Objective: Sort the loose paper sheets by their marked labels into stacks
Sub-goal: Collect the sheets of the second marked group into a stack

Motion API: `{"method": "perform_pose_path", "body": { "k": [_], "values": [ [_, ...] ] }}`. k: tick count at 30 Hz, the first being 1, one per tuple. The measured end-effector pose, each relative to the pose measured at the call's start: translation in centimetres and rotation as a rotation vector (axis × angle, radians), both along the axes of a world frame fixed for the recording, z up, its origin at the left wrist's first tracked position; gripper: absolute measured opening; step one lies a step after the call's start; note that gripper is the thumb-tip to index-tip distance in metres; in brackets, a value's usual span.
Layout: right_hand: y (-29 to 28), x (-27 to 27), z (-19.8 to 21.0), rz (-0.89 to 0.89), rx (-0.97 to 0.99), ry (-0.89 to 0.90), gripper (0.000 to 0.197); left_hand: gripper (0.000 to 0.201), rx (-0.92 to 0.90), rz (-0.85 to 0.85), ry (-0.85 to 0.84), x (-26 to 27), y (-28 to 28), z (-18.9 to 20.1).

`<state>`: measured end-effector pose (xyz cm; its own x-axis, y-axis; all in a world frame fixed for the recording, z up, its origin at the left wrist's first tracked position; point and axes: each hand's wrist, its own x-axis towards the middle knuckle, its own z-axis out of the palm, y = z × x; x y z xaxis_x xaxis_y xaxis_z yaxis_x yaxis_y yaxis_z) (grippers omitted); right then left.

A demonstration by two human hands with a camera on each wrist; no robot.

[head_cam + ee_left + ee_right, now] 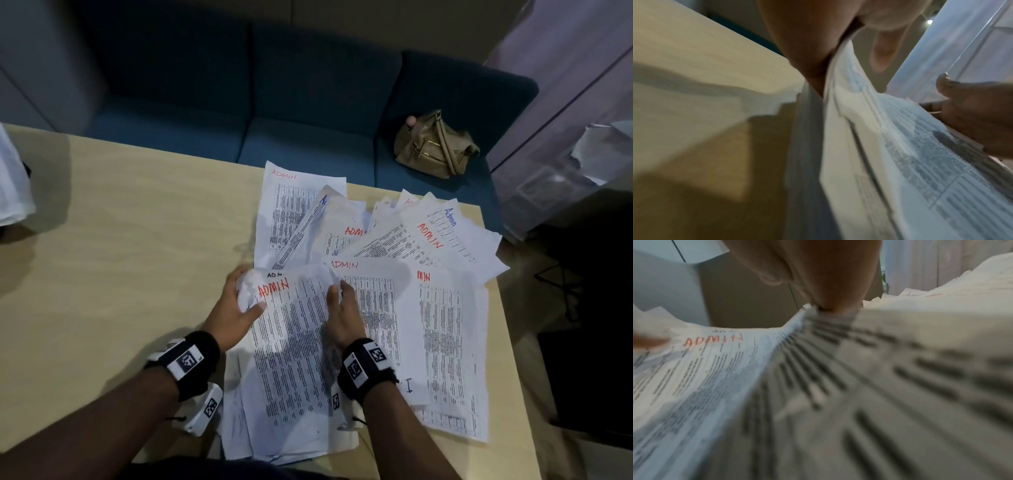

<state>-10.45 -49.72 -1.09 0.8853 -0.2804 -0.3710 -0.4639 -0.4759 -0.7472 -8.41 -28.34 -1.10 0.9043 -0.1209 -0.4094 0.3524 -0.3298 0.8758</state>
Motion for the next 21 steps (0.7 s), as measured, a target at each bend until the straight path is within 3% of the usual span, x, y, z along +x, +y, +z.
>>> {"method": "perform_pose_path", "body": {
  "k": [2,5,9,15,18,21],
  "values": [
    [-0.8,0.3,-2.2,-0.104,-0.154,0.019,0.067,0.057,0.157,-0.015,0.053,-0.1,0.9,-1.7],
    [-1.3,0.3,-1.6,-0.226,-0.114,0.078,0.026,0.047,0.177,0.008,0.084,-0.3,1.3,-2.4],
    [-1.6,-0.5,-0.5,-0.124,0.066,0.202,0.031,0.029,0.138,0.058,0.06,-0.6,0.8,-1.4],
    [-3.5,-1.3,-0.7,-0.168,0.34,0.312,0.026,0.028,0.139,0.144,0.092,0.0,1.7,-1.8],
    [-4.0,-2.2,-0.2,-0.057,0.204,0.297,0.023,0.019,0.095,0.15,0.132,0.8,1.9,-2.2],
    [-5.7,-2.5,0.9,-0.106,0.032,0.199,0.027,0.01,0.056,0.16,0.158,2.0,1.2,-2.7]
  ]
}}
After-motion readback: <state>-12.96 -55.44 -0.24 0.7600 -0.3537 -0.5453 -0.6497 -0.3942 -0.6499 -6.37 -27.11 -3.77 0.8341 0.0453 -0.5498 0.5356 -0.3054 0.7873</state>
